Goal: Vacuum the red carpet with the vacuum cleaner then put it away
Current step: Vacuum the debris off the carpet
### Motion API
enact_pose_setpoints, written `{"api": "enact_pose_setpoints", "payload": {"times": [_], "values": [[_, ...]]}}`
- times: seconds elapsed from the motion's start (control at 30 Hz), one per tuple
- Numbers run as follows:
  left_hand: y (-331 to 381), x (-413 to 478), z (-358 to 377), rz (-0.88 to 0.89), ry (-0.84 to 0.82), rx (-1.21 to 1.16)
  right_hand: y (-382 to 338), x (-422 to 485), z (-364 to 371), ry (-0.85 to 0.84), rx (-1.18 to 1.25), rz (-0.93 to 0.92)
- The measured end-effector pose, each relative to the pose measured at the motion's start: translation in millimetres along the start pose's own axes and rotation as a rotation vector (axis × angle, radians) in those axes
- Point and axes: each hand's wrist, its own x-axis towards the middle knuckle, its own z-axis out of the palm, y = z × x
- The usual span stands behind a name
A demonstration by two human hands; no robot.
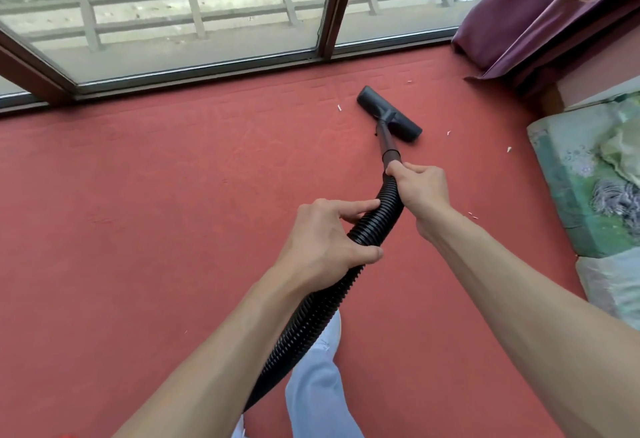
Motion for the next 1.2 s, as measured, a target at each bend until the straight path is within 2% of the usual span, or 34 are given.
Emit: {"api": "enact_pose_setpoints", "payload": {"times": [0.13, 0.27, 0.5, 0.6, 0.77, 0.9, 1.03, 1.2], "values": [[4.8, -9.6, -8.1, -0.021, -0.006, -0.025, -6.9, -10.4, -4.9, -0.010, -0.076, -0.021], [12.0, -41.1, -40.3, -0.018, -0.060, -0.043, -21.0, -47.7, -8.8, -0.036, -0.052, -0.019], [14.2, -88.1, -87.1, -0.025, -0.146, -0.064, -36.9, -103.8, 5.2, -0.202, -0.089, -0.021], [8.6, -85.1, -88.7, -0.043, -0.081, -0.125, -51.3, -93.5, 18.4, -0.203, -0.117, -0.041], [1.1, -47.2, -67.2, -0.067, 0.130, -0.183, -68.8, -52.5, 42.4, -0.166, -0.081, -0.062], [-2.0, -19.0, -50.7, -0.093, 0.216, -0.166, -65.9, -19.9, 56.8, -0.186, 0.089, 0.054], [2.2, -11.9, -46.6, -0.105, 0.183, -0.109, -61.2, -10.3, 51.6, -0.231, 0.161, 0.120], [29.8, -3.9, -52.2, -0.089, 0.072, -0.060, -66.2, -10.8, 23.2, -0.091, 0.214, 0.093]]}}
